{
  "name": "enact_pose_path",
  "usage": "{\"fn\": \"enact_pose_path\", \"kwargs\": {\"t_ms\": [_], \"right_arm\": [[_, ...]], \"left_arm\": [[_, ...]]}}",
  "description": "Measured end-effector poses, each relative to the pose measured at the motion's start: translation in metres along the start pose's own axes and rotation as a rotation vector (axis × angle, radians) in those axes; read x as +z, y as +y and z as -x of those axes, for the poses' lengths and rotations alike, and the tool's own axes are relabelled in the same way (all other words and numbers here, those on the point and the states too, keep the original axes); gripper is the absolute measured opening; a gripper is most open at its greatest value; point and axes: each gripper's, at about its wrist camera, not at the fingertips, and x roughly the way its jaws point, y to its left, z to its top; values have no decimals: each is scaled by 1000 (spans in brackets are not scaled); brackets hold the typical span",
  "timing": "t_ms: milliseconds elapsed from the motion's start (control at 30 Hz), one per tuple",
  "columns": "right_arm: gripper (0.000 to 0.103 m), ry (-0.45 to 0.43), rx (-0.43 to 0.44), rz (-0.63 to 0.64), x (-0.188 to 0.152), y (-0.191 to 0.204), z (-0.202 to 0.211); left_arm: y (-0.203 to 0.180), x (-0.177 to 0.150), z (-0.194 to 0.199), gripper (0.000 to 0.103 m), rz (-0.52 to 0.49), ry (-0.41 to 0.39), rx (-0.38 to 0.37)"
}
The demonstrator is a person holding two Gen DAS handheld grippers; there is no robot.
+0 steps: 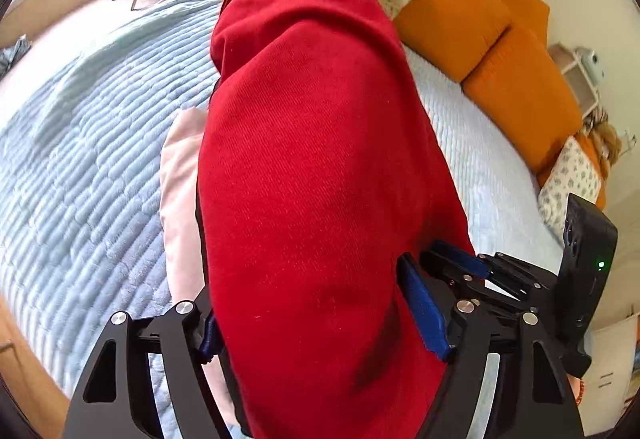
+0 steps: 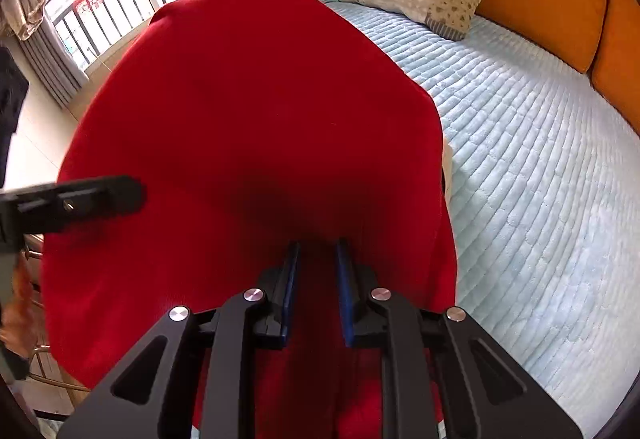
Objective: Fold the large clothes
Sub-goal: 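Lower the garment onto the stack with the right tool while the left tool opens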
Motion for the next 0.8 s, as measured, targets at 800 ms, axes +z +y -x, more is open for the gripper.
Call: {"fn": "enact_pose_path", "kwargs": {"t_ms": [800], "right_arm": [[18, -42, 128, -64, -8, -8, 8]], "left_arm": [[-29, 90, -6, 93, -97, -15, 132]]}}
